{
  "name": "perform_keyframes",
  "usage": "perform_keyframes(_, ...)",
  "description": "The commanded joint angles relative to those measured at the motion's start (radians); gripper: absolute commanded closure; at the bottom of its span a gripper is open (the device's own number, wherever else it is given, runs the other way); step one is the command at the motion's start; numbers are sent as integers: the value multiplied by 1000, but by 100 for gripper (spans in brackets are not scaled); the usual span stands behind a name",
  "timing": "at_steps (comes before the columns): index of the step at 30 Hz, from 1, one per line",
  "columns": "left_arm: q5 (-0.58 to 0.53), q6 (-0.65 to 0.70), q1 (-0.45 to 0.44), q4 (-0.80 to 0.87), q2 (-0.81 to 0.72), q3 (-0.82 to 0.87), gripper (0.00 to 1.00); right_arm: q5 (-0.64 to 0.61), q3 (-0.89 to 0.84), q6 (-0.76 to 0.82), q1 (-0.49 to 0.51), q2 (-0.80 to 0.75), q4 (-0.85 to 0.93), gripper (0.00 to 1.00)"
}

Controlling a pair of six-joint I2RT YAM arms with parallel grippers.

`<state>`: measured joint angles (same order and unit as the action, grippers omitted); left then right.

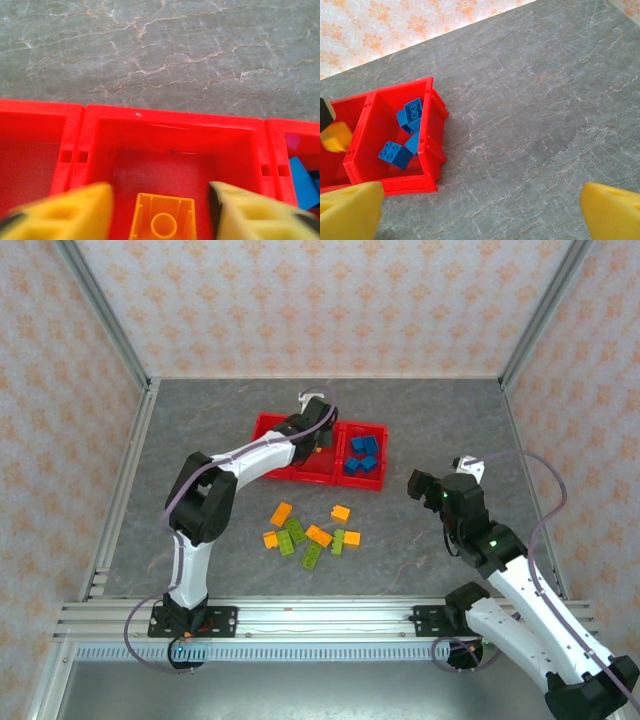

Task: Sort the legos into containers by color
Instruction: Place the lego in the container.

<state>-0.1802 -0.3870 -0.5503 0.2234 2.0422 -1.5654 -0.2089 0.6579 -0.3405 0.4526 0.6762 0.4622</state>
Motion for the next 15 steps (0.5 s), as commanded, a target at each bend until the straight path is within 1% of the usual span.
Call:
perform_keyframes(1, 1, 6, 13, -39, -32, -4, 20, -12, -8, -8, -2, -12, -9, 0)
perform_keyframes(5, 3, 25, 13, -33, -84, 23, 5, -13, -10, -8, -2, -12, -10, 0)
perform_keyframes(7, 23, 24, 12, -29, -125, 55, 1, -13, -10, -10, -2, -12, -10, 0)
perform_keyframes(9, 46, 10, 11, -28, -182, 98, 1, -13, -10, -10, -2, -11, -11, 0)
perform_keyframes(11, 96, 2, 8, -36, -238, 159, 0, -14, -11, -9, -2, -9, -11, 0)
perform_keyframes(13, 122, 15, -9, -44, -288, 213, 1, -12, -11, -9, -2, -6, -11, 0)
perform_keyframes(15, 124, 33, -36, -21, -325, 245, 1, -9, -11, -10, 0, -3, -11, 0)
